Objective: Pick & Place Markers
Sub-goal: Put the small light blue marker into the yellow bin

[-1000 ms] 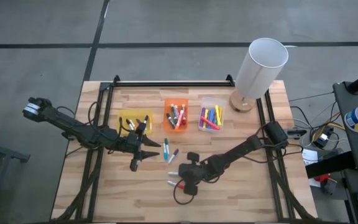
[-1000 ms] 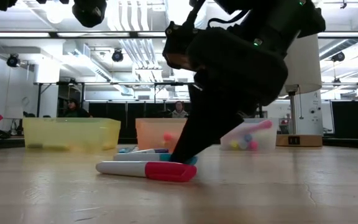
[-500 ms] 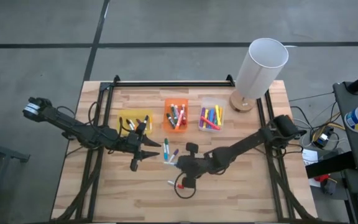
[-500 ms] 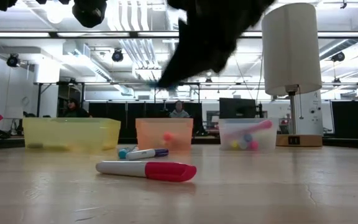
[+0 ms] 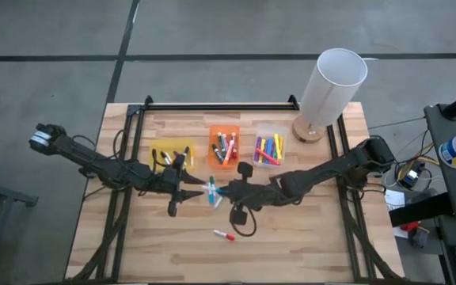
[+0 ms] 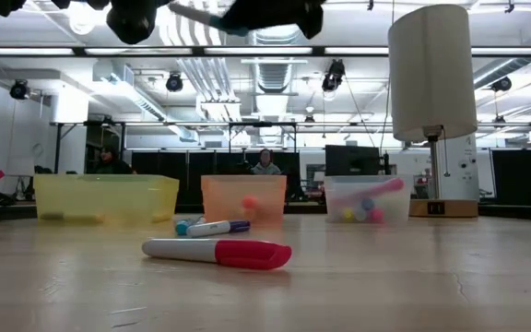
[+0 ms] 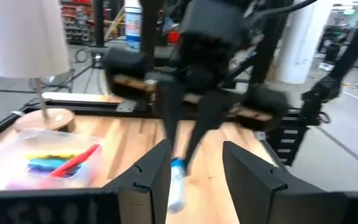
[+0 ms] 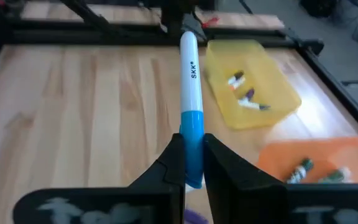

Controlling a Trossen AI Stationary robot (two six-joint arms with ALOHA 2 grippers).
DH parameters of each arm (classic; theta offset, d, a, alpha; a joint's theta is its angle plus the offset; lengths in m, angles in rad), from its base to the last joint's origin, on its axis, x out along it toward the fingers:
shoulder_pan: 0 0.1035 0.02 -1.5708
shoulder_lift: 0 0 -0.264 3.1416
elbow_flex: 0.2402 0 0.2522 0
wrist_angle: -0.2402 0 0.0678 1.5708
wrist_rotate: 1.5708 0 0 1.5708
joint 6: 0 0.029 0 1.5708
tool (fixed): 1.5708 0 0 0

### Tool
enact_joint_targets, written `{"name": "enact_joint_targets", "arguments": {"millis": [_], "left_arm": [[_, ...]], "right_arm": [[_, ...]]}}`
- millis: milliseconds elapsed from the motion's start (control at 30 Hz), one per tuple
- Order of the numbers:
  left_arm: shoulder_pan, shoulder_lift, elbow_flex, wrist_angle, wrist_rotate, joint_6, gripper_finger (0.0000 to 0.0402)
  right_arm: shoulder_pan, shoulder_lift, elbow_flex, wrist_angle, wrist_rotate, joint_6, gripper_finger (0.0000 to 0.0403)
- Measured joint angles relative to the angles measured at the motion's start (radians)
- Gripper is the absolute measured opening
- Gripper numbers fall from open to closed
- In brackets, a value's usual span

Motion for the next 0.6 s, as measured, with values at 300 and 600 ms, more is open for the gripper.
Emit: {"name": "enact_joint_targets", "arguments": {"millis": [300,600], "left_arm": [[0.003,0.014,0.0,-0.007,-0.073,0.001,0.014],[0.003,0.02,0.002,-0.007,-0.075,0.003,0.014]], "right_arm": [[0.0,-0.002,0.033,0.01,-0.004,-0.038,0.0026],[-0.011,-0.004,0.048,0.018,-0.004,-0.05,0.0026]]}}
